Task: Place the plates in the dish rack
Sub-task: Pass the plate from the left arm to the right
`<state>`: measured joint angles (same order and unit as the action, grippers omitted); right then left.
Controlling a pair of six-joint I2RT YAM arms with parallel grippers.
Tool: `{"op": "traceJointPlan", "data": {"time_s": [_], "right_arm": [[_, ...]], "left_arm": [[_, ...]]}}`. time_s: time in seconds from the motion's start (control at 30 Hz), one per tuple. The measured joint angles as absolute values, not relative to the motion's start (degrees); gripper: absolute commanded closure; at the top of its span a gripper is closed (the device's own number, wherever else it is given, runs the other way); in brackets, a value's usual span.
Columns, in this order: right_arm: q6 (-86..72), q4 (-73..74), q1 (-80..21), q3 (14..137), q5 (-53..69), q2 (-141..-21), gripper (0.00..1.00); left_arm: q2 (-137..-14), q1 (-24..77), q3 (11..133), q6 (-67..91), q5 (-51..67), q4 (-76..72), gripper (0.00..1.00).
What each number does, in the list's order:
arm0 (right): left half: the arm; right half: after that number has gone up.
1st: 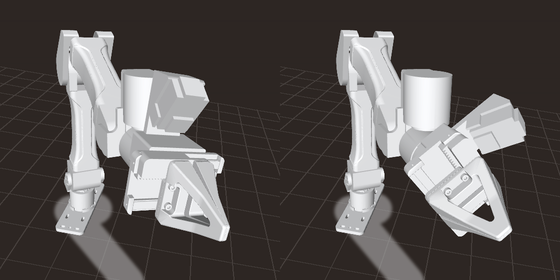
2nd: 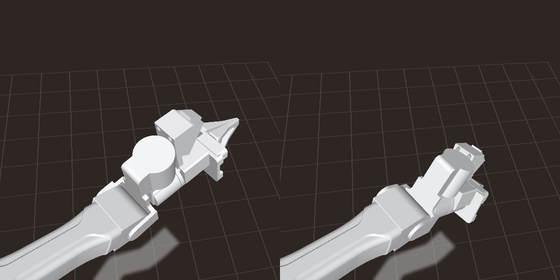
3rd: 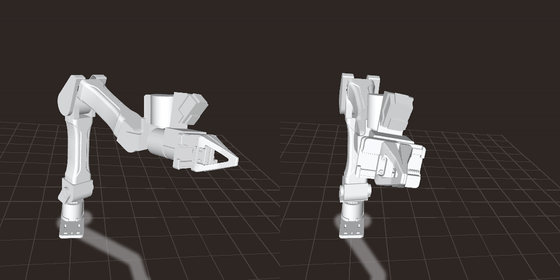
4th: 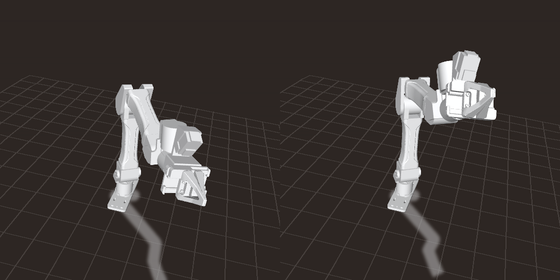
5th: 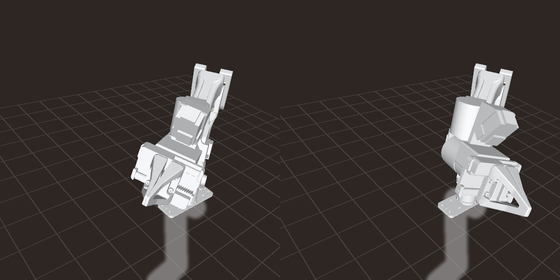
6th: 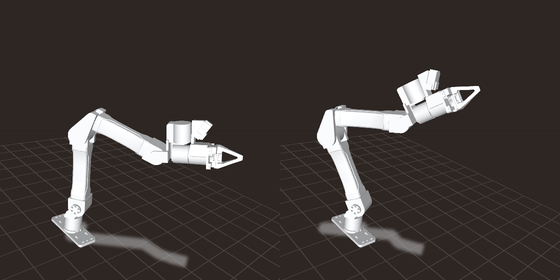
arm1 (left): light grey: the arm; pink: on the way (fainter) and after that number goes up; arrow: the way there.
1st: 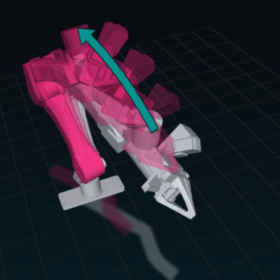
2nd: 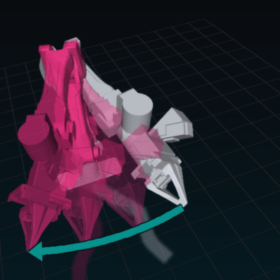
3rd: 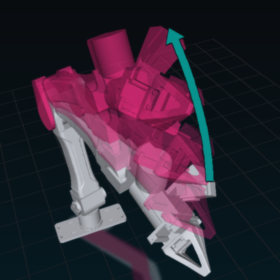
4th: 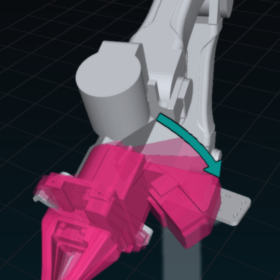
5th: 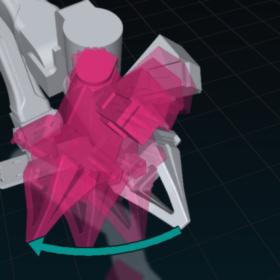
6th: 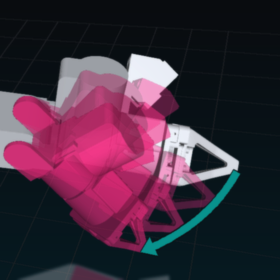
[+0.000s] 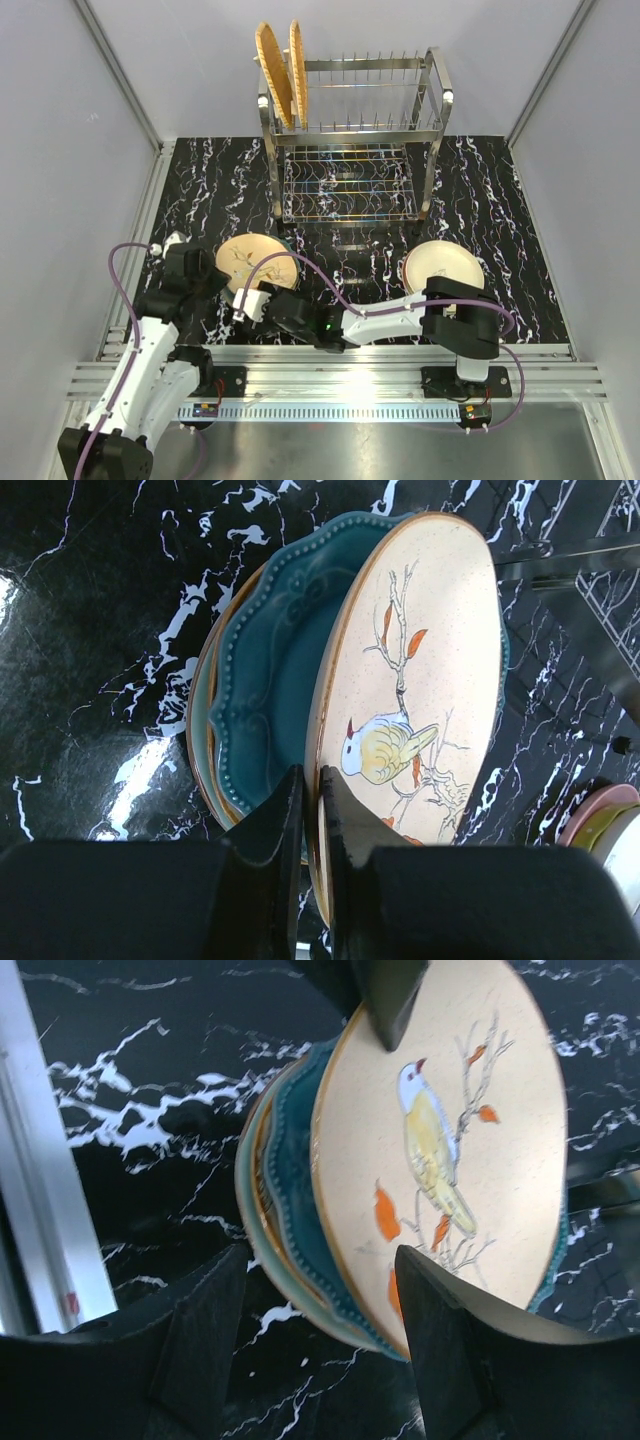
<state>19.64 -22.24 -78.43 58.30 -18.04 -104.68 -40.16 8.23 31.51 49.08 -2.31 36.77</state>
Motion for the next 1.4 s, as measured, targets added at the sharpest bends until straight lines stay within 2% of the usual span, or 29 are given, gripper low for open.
{"op": "traceJointPlan", "data": {"time_s": [0.33,0.73,1.0,1.13,1.17,1.23,1.33,1.37,1.4], "right_arm": [[22.1,-24.5,-78.4,61.4,-22.1,-105.9,0.32],[26.3,-26.5,-78.4,63.7,-25.9,-112.9,0.42],[29.4,-30.9,-78.4,66.6,-29.3,-116.2,0.44],[30.7,-32.3,-78.6,66.7,-30.3,-117.3,0.53],[31.0,-32.4,-78.7,66.7,-30.4,-117.3,0.60],[31.7,-32.6,-79.0,66.7,-30.5,-117.4,0.65],[32.9,-32.9,-79.2,66.7,-30.9,-117.4,0.72],[33.0,-32.8,-79.2,66.7,-30.9,-117.4,0.74],[33.0,-32.8,-79.2,66.7,-30.9,-117.4,0.80]], "left_arm": [[-39.4,8.2,32.7,48.2,-1.8,38.8,1.00],[-39.0,8.2,32.7,48.2,-0.8,39.2,1.00],[-37.8,8.2,32.7,48.2,0.9,39.7,1.00],[-37.3,8.2,32.7,48.2,1.3,40.6,1.00],[-37.2,8.2,32.7,48.2,1.3,40.6,1.00],[-37.1,8.2,32.7,48.5,1.5,40.3,0.99],[-37.1,8.2,32.7,49.0,1.5,40.4,0.93],[-37.1,8.2,32.7,49.0,1.4,40.4,0.85],[-37.1,8.2,32.7,49.0,1.4,40.4,0.80]]}}
